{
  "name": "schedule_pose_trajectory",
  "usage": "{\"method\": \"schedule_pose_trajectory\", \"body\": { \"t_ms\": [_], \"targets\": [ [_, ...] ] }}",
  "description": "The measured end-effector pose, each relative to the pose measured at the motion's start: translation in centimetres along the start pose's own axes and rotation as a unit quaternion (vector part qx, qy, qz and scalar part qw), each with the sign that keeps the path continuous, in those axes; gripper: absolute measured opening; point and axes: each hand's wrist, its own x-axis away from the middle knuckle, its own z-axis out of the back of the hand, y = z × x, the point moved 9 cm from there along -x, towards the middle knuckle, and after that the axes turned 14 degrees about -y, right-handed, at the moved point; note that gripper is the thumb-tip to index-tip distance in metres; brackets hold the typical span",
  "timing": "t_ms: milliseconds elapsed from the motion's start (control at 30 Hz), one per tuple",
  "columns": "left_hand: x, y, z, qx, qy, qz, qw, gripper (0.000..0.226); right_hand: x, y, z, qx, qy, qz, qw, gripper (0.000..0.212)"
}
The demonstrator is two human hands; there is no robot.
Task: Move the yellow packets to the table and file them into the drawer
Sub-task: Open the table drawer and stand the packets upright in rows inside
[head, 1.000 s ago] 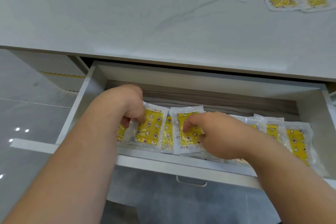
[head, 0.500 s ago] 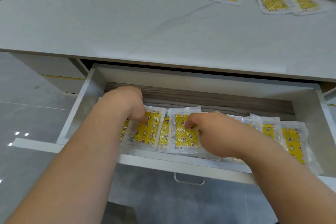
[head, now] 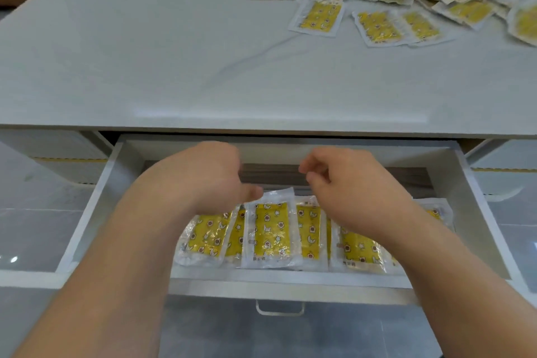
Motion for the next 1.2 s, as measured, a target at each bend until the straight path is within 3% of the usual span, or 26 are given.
{"method": "schedule_pose_trajectory", "body": {
  "t_ms": [133, 233, 333, 433, 567, 733, 967, 1200],
  "targets": [
    [1.5, 4.3, 2.5, 0.056, 0.107, -0.088, 0.989, 0.025, 1.7, 1.7, 3.9, -0.101, 0.109, -0.007, 0.989, 0.023],
    [2.2, 8.2, 5.1, 0.096, 0.238, -0.135, 0.957, 0.018, 3.3, 3.8, 7.8, -0.174, 0.215, -0.017, 0.961, 0.025],
    [1.2, 11.9, 8.4, 0.148, 0.337, -0.162, 0.915, 0.015, 3.8, 7.1, 12.6, -0.178, 0.309, -0.061, 0.932, 0.024],
    [-2.8, 14.3, 12.6, 0.130, 0.401, -0.160, 0.893, 0.022, 1.1, 10.5, 17.4, -0.153, 0.352, -0.097, 0.918, 0.023],
    [-9.8, 14.9, 16.8, 0.034, 0.391, -0.079, 0.916, 0.051, -5.0, 14.6, 21.3, -0.109, 0.353, -0.179, 0.912, 0.041],
    [-15.8, 13.2, 16.9, 0.051, 0.318, 0.008, 0.947, 0.080, -8.9, 17.9, 22.0, -0.071, 0.325, -0.285, 0.899, 0.062],
    [-14.8, 12.3, 17.5, 0.119, 0.370, 0.017, 0.921, 0.058, -9.8, 17.7, 22.1, -0.015, 0.291, -0.308, 0.906, 0.059],
    [-16.2, 12.9, 17.1, 0.069, 0.300, -0.006, 0.951, 0.050, -9.6, 17.8, 22.2, -0.023, 0.306, -0.284, 0.909, 0.062]
  ]
}}
